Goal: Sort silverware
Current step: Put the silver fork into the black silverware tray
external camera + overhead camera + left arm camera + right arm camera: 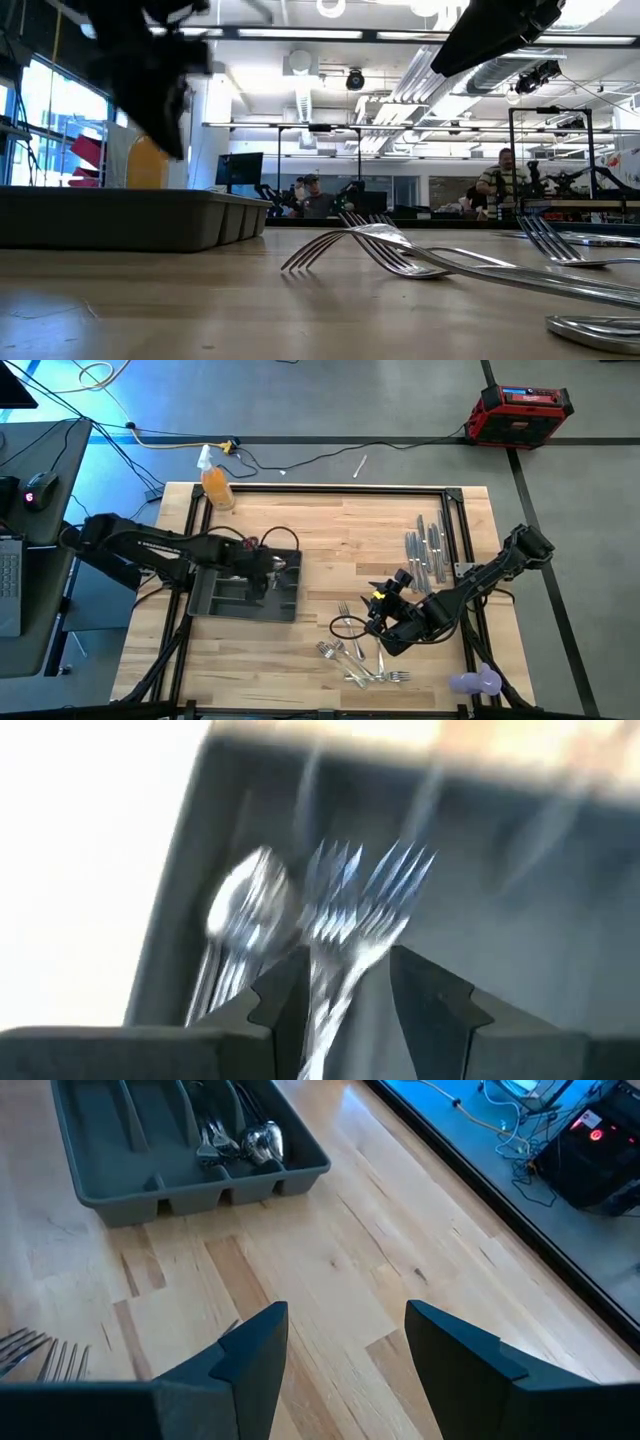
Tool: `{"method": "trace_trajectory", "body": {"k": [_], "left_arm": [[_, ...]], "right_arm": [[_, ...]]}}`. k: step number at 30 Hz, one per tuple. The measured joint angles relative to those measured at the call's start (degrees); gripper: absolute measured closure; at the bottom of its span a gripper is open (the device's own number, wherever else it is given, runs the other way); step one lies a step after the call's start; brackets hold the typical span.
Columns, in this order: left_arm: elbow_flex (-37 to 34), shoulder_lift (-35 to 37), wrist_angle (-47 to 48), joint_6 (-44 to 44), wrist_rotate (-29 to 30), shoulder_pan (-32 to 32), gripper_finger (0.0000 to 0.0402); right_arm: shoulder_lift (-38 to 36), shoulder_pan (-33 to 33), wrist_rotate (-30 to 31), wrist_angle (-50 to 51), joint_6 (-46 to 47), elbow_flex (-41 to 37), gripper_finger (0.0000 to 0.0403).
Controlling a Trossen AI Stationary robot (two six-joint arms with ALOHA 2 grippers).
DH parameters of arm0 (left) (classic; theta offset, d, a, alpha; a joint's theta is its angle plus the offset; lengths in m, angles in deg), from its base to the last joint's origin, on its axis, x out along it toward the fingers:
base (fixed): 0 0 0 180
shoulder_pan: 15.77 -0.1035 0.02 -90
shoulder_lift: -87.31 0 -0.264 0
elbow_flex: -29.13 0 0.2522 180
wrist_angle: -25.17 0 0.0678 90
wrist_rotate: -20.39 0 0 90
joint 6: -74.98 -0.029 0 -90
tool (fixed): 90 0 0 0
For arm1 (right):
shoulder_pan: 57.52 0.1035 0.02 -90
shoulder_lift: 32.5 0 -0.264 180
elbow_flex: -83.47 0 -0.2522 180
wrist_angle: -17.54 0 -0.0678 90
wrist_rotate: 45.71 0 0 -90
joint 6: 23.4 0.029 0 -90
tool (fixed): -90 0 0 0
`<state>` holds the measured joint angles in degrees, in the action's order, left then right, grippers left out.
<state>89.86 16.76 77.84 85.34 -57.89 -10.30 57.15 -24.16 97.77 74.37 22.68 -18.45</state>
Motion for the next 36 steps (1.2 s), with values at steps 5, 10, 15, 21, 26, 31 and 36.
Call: {"method": "trace_trajectory", "body": {"k": [5, 10, 15, 21, 26, 31, 36], "left_arm": [[1.0, -0.1, -17.6, 0.0, 0.7, 7.6, 0.0292], [1.1, -1.4, -25.6, 1.5, 2.8, 12.6, 0.0303], [1.0, -4.3, -25.8, 2.5, 5.6, 15.6, 0.0311], [1.0, -8.5, -26.1, 2.5, 6.5, 17.1, 0.0312], [1.0, -9.6, -26.6, 1.5, 7.0, 17.5, 0.0312], [1.0, -8.7, -26.9, 0.3, 7.0, 17.5, 0.0312], [1.0, -8.7, -26.8, -0.6, 7.1, 17.4, 0.0312]], "right_arm": [[0.0, 0.0, -0.9, 0.0, 0.3, 0.0, 0.0211], [0.0, -0.3, -6.5, -0.1, -2.5, 0.0, 0.0211], [0.6, -2.2, -27.1, -4.9, -20.6, 0.0, 0.0211], [6.5, -2.9, -41.7, -21.4, -55.7, 0.0, 0.0211], [12.7, -6.1, -38.5, -20.5, -73.7, 0.0, 0.0211], [16.3, -10.2, -42.0, -18.4, -84.4, 0.8, 0.0211], [17.3, -12.6, -49.7, -13.4, -90.1, 2.0, 0.0211]]}}
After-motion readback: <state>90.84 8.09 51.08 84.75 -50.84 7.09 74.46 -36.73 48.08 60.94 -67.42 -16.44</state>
